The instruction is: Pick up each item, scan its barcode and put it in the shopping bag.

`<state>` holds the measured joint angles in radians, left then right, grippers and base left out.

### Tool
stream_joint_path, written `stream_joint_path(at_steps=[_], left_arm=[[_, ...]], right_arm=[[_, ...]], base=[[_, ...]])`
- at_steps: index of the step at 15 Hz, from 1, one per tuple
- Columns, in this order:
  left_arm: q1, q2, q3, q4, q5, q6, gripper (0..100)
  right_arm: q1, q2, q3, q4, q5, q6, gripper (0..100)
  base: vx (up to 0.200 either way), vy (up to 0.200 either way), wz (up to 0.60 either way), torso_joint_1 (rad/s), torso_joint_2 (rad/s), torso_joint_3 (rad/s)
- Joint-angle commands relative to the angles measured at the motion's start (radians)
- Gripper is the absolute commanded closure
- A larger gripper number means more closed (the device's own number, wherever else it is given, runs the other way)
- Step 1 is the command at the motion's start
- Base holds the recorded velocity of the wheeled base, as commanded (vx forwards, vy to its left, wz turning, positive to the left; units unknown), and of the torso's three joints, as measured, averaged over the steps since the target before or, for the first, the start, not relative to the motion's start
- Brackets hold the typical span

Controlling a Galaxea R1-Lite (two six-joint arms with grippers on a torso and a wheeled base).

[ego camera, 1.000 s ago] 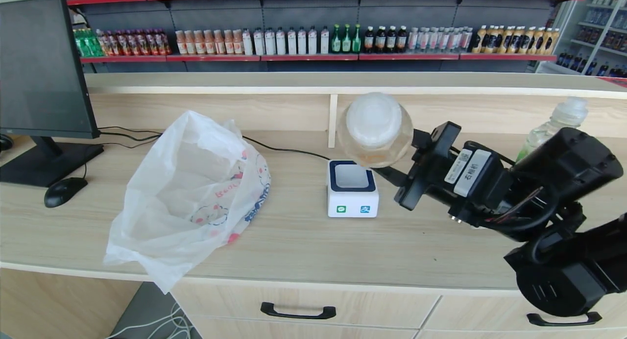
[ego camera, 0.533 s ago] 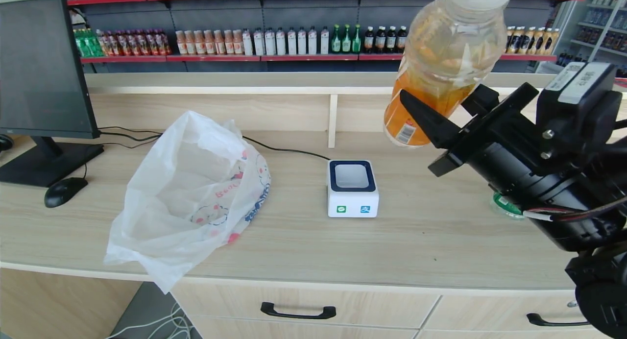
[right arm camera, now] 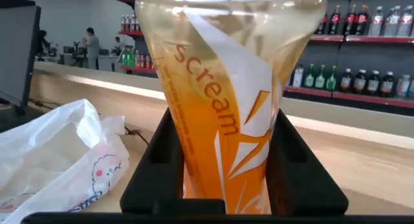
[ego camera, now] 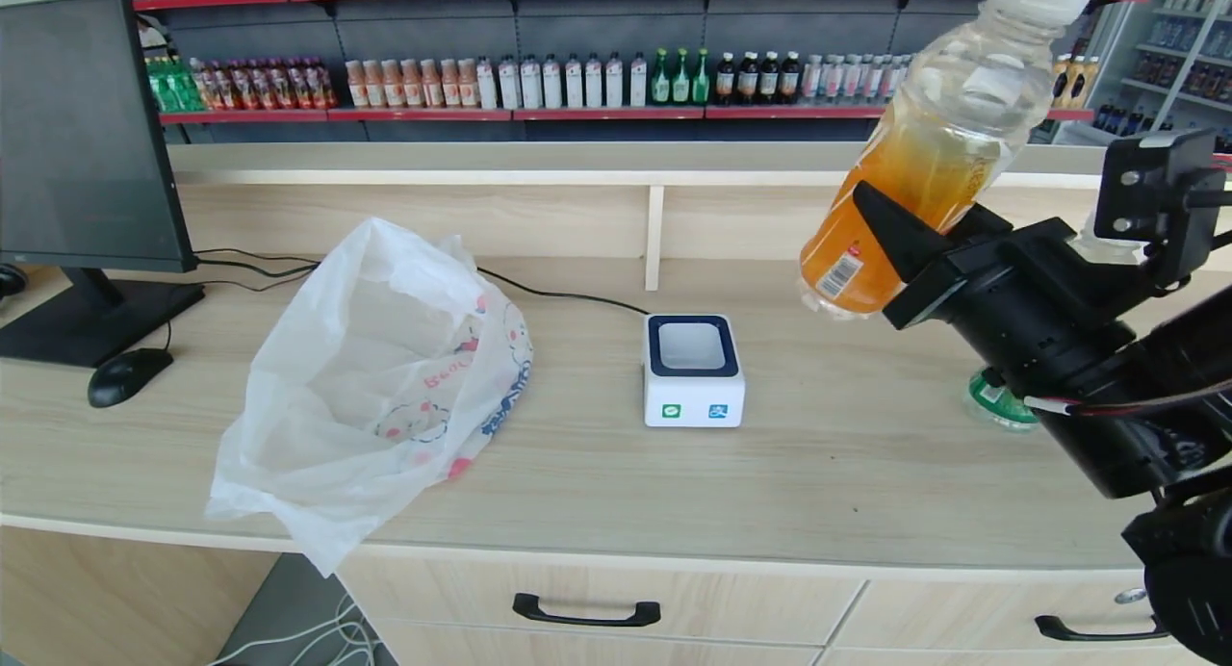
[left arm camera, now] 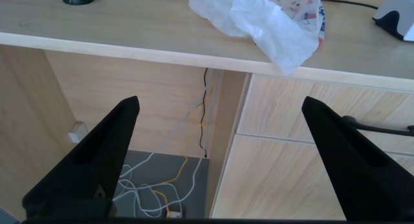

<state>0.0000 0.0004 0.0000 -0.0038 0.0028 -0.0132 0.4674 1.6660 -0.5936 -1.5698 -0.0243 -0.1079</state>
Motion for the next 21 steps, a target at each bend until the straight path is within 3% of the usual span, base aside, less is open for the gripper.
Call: stream_joint_path(at_steps=[1, 6, 9, 12, 21], left_arm=[[0.000, 0.001, 0.000, -0.001, 0.000, -0.001, 0], [0.000, 0.001, 0.000, -0.002, 0.000, -0.002, 0], [0.000, 0.001, 0.000, -0.001, 0.000, -0.001, 0], [0.000, 0.001, 0.000, -0.002, 0.000, -0.001, 0], [0.000, 0.000, 0.000, -0.001, 0.000, -0.001, 0]], right_arm=[[-0.087, 0.012, 0.080, -0.001, -0.002, 0.017, 100], [-0.092, 0.003, 0.123, -0.001, -0.002, 0.030, 100], [-0.142, -0.015, 0.172, -0.001, -0.048, 0.047, 100], [-0.236, -0.028, 0.178, -0.001, -0.052, 0.083, 100], [-0.230, -0.018, 0.169, -0.001, -0.052, 0.082, 100]], base=[[0.000, 0.000, 0.00, 0.000, 0.00, 0.000], [-0.160, 0.000, 0.00, 0.006, 0.00, 0.000], [-0.200, 0.000, 0.00, -0.009, 0.00, 0.007], [0.000, 0.000, 0.00, 0.000, 0.00, 0.000], [0.000, 0.022, 0.00, 0.000, 0.00, 0.000]])
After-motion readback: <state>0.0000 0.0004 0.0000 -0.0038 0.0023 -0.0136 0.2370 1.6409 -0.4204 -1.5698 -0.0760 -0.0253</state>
